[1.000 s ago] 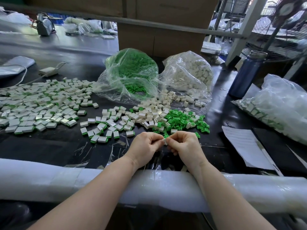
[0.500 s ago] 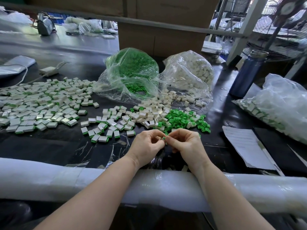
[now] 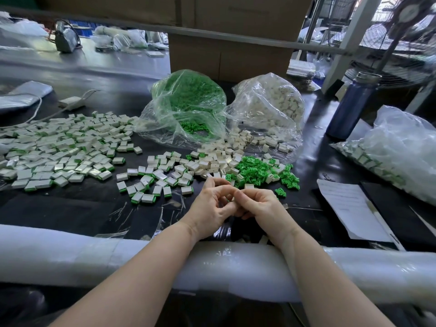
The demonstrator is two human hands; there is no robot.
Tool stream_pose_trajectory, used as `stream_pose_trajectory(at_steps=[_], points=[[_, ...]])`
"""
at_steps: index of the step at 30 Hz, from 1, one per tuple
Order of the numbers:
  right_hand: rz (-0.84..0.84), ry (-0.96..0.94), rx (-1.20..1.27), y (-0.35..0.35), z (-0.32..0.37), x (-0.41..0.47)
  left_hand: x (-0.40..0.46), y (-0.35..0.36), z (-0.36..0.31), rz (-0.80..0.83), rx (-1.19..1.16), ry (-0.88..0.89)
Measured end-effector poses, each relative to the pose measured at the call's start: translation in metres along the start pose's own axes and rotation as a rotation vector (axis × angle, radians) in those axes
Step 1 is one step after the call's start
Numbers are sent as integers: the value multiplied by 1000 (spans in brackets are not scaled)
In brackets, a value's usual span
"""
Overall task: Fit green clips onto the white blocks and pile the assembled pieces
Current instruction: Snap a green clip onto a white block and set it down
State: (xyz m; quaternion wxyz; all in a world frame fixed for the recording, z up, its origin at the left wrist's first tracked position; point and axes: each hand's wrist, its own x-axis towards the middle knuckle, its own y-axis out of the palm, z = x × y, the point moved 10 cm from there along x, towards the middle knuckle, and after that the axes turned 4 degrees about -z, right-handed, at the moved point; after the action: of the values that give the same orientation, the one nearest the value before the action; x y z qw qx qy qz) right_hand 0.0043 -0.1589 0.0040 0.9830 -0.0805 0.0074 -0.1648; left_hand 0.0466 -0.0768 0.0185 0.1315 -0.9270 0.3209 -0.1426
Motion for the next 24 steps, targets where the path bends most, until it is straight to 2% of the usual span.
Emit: stream_pose_trajectory(at_steps=[6, 24], points=[[-41, 16, 87, -5, -1, -1, 0, 6, 2, 48, 11, 7], [-76, 15, 137, -8, -3, -1, 1, 12, 2, 88, 49, 21]])
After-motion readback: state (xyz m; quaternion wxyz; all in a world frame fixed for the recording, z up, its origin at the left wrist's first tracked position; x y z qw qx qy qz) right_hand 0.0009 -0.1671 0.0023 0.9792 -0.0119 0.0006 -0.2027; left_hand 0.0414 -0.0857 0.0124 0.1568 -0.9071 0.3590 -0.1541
